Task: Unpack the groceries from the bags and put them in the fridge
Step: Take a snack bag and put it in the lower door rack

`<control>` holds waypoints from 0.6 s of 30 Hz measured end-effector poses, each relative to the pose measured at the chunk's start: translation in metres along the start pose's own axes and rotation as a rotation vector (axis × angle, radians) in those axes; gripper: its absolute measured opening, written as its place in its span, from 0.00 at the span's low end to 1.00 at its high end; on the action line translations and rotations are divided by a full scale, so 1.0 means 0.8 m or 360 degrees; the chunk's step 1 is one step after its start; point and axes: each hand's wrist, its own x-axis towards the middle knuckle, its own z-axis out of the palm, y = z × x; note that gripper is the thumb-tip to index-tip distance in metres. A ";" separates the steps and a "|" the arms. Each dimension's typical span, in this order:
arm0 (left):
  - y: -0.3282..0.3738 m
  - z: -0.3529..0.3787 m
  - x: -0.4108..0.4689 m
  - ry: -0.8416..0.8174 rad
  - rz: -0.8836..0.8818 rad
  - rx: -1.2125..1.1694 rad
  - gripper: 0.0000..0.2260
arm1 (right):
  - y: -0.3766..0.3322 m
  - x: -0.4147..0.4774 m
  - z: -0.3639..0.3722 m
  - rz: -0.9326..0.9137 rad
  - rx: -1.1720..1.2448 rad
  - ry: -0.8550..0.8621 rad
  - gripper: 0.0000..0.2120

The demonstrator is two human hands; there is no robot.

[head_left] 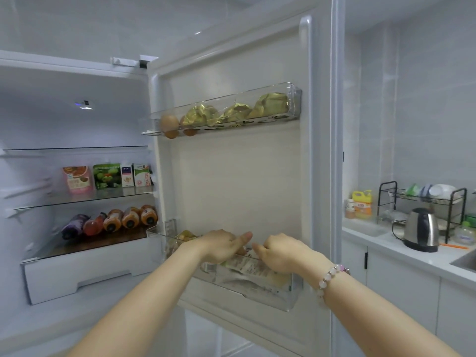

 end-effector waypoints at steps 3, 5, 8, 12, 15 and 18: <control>-0.008 0.015 -0.006 0.0197 0.0030 -0.0083 0.26 | 0.005 -0.006 0.000 -0.0239 -0.0143 0.0407 0.21; -0.019 0.033 -0.007 0.0423 0.0097 -0.0125 0.23 | 0.016 -0.013 0.005 -0.0510 -0.0130 0.0960 0.14; -0.030 0.053 -0.014 0.0766 0.0179 -0.0169 0.21 | 0.050 -0.019 0.002 -0.0852 -0.0105 0.1845 0.09; -0.033 0.078 -0.042 0.1008 0.0222 -0.0201 0.31 | 0.107 -0.031 -0.006 -0.0449 0.0167 0.2251 0.22; -0.030 0.093 -0.065 0.1132 0.0144 -0.0070 0.27 | 0.130 -0.033 0.017 -0.0041 0.0647 0.1971 0.36; -0.027 0.106 -0.083 0.1271 0.0041 0.0014 0.28 | 0.132 -0.026 0.051 0.0092 0.0950 0.1600 0.45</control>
